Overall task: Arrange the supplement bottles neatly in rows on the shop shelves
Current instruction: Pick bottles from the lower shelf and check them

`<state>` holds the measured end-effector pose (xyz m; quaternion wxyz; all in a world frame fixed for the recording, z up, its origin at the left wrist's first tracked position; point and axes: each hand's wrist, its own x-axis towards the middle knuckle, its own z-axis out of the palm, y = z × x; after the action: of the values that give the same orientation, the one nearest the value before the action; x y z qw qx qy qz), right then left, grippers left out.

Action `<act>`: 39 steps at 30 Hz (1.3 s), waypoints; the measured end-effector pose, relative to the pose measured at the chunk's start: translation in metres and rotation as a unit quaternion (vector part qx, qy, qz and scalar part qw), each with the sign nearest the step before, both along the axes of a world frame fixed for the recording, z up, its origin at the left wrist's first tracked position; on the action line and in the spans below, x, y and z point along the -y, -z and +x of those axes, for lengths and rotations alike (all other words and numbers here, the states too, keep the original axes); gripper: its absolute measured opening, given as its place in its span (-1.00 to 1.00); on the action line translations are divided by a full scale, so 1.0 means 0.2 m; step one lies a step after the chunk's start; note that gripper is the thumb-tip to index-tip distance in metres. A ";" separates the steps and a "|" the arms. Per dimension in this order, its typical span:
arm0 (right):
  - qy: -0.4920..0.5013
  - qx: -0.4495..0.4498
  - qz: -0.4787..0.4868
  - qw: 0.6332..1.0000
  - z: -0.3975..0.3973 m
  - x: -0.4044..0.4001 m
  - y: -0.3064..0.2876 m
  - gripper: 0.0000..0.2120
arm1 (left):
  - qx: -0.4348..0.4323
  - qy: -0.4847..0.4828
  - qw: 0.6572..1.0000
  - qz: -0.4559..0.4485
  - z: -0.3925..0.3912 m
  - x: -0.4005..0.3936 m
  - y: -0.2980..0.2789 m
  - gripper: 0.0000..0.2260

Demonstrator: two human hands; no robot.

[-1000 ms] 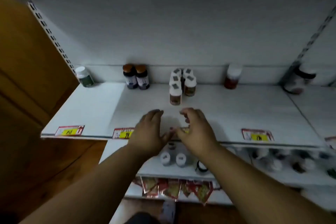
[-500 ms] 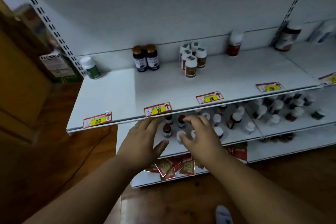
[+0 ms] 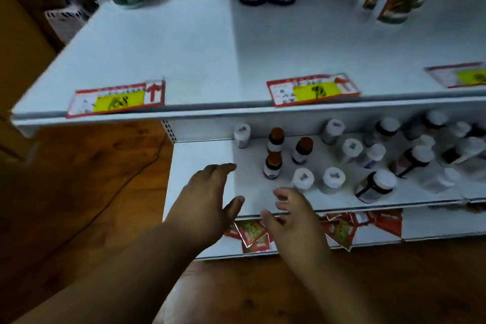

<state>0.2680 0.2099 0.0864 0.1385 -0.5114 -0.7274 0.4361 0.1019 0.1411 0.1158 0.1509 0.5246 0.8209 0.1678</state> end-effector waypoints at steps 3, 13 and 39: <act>0.001 -0.007 -0.014 1.000 -0.10 -0.05 0.34 -0.57 | 0.017 -0.031 0.999 0.028 -0.10 -0.11 0.35 -0.42; -0.003 -0.068 0.067 0.995 -0.68 -0.55 1.00 -0.50 | 0.082 -0.110 0.987 0.086 -0.46 -0.48 0.98 -0.51; 0.026 -0.344 -0.175 0.922 -0.45 -0.20 0.51 -0.81 | 0.241 -0.065 0.968 0.009 -0.20 0.03 0.53 0.03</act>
<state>0.1787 0.2495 -0.0149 0.2997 -0.3652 -0.5333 0.7017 0.0612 0.1352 0.0104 0.3290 0.4158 0.7908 0.3059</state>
